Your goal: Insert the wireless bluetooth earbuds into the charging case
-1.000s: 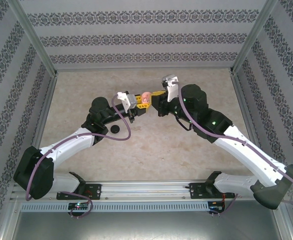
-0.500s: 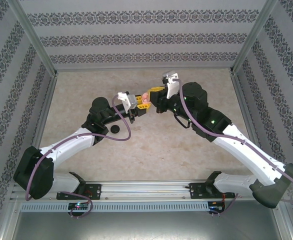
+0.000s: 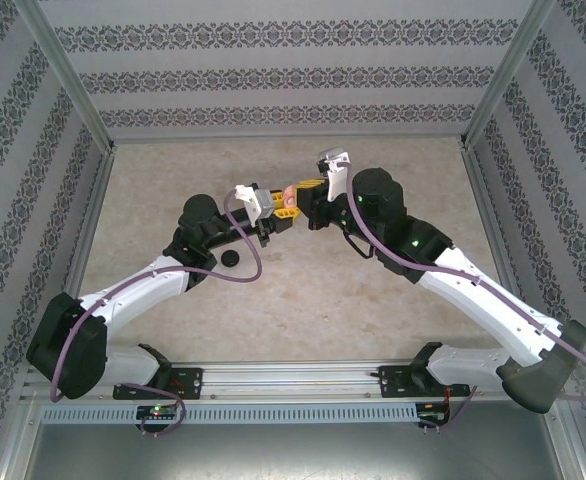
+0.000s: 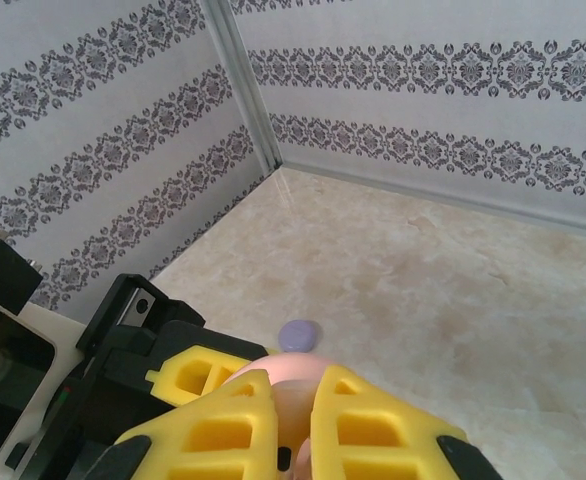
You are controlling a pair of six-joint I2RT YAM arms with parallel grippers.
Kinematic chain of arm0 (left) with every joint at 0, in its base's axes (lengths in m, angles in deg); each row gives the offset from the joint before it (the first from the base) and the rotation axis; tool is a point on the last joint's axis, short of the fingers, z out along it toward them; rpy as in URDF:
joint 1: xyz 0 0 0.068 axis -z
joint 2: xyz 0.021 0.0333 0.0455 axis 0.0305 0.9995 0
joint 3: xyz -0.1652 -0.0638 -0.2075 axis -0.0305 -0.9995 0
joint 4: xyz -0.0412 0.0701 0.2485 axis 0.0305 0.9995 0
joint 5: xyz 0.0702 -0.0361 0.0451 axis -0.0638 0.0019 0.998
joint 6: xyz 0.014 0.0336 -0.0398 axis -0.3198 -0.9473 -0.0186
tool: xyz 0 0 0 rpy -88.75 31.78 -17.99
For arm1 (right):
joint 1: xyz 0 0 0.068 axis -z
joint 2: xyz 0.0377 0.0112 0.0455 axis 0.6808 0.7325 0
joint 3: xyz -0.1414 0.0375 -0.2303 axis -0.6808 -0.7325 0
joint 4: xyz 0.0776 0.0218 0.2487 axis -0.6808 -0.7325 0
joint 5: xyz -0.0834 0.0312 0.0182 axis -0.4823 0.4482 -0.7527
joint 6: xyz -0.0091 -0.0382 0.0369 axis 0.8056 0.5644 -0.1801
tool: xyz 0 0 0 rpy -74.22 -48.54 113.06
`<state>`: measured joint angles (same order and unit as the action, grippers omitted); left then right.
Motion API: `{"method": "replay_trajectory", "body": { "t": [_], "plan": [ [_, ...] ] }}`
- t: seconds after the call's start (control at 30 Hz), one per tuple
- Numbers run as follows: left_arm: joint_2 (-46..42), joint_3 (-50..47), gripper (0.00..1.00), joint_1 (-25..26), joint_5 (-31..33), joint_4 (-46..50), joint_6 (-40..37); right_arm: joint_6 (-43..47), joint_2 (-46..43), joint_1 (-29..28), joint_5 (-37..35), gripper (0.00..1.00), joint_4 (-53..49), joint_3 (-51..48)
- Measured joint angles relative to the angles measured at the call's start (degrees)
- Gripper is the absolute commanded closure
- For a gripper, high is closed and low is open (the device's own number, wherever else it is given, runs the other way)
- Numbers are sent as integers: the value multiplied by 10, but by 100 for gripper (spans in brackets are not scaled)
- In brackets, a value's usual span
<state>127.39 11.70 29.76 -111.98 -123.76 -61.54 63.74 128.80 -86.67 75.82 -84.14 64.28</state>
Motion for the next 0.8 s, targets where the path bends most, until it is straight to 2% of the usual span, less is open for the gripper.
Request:
{"method": "replay_trajectory", "body": {
  "t": [0.8],
  "plan": [
    [0,0,100,0,1,16,-3,15,-12,0,-10,91,27,-34]
  ]
}}
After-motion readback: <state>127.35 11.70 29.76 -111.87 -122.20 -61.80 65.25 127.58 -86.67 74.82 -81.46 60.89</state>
